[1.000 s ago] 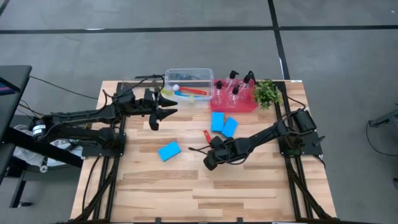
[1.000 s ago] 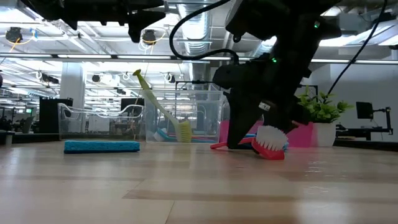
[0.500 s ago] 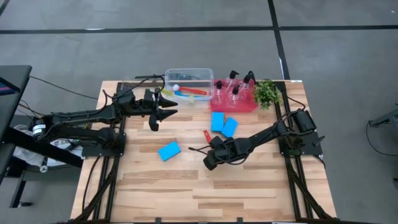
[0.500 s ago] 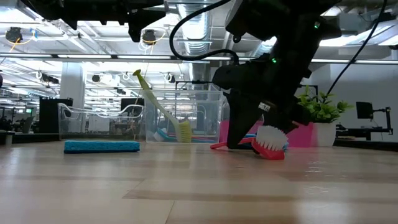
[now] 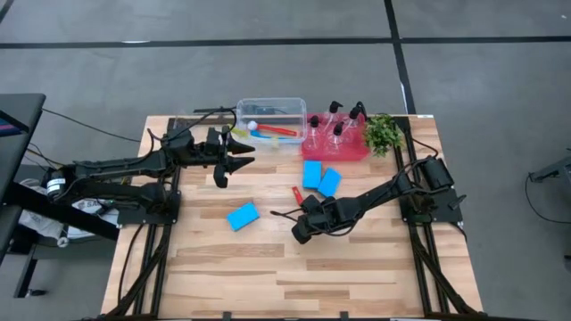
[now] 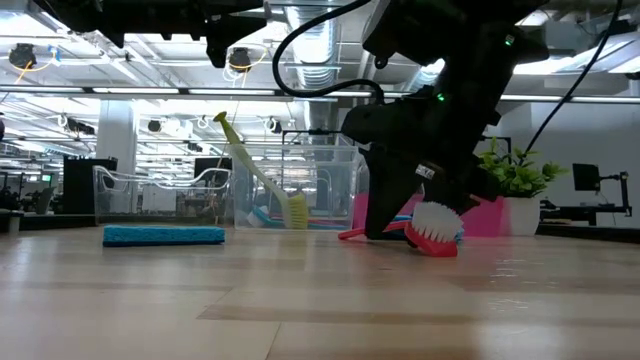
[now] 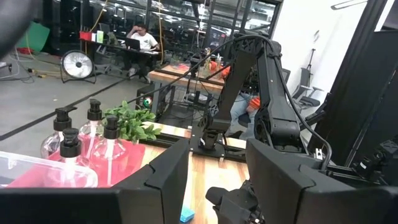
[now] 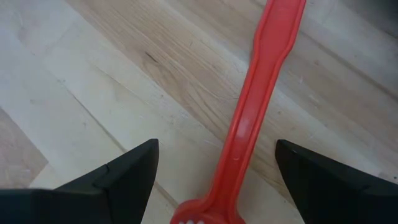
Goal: Pick & Place Kitchen Sink Supplies
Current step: Put the red toilet brush into the white bin
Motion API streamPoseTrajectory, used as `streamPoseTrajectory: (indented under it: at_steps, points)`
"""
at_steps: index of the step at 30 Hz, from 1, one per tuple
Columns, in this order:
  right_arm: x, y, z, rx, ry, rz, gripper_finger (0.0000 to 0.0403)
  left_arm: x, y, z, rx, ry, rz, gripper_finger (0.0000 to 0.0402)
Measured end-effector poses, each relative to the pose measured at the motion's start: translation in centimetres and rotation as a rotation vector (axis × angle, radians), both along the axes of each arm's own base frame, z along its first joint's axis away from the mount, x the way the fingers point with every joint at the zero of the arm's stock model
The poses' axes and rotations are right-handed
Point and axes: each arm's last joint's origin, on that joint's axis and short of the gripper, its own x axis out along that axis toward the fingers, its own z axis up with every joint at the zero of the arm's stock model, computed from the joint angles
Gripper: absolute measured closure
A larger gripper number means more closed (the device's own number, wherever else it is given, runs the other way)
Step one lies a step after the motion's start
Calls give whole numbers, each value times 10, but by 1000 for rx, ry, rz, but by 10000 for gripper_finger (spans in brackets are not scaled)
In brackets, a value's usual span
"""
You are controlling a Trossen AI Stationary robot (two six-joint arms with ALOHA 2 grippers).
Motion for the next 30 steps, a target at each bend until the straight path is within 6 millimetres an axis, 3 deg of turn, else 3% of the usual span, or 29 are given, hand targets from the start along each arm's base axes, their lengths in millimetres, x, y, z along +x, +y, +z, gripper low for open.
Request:
streamPoseTrajectory:
  at_steps: [17,30]
  points:
    - [0,1,0,18,5,12,88,0,0,0,-37,1,-3,239]
    - [-1,1,0,37,17,22,162,0,0,0,-37,2,-2,239]
